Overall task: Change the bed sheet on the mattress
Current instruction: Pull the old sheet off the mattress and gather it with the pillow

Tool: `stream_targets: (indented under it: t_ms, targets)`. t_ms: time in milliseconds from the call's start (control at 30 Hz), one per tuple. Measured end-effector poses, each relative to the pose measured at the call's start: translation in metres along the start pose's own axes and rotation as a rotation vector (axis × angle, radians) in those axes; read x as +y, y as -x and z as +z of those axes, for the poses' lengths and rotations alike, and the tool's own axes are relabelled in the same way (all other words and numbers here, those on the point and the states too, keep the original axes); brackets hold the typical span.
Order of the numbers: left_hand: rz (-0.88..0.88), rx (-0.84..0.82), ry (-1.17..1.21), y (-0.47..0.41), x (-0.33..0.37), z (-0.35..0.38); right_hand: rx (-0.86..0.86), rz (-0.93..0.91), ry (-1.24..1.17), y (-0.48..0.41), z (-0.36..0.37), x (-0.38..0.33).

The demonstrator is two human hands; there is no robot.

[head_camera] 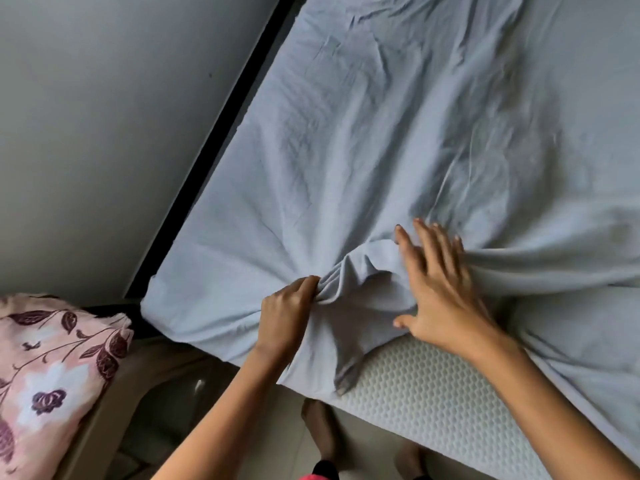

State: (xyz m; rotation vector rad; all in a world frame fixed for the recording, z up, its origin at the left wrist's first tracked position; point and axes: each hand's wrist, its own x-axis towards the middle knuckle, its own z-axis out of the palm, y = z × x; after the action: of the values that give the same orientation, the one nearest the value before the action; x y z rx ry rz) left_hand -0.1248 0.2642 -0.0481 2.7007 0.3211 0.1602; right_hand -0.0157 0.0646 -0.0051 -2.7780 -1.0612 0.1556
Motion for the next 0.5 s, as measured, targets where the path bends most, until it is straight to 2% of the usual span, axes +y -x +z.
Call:
stream_targets:
  t_ms: [33, 100, 200, 267, 333, 400, 500]
  targets:
    - [0.054, 0.052, 0.010, 0.000, -0.001, -0.005, -0.066, -0.088, 0.043, -0.006, 0.005, -0.014]
    - [0.169, 0.190, 0.013, -0.009, -0.001, -0.016, -0.057, -0.249, 0.061, -0.023, 0.017, -0.043]
    - [0.283, 0.355, -0.040, -0.026, -0.012, -0.033, 0.176, -0.304, -0.038, -0.055, 0.040, -0.079]
    - [0.316, 0.374, -0.049, -0.028, -0.027, -0.035, 0.288, -0.345, -0.060, -0.069, 0.049, -0.085]
    - [0.280, 0.282, -0.032, -0.024, -0.049, -0.029, 0.342, -0.461, -0.001, -0.075, 0.047, -0.081]
    - [0.172, 0.124, -0.084, -0.016, -0.072, -0.018, 0.431, -0.552, 0.035, -0.069, 0.041, -0.072]
    - [0.004, -0.147, -0.130, -0.011, -0.103, -0.010, 0.421, -0.631, 0.033, -0.042, 0.031, -0.054]
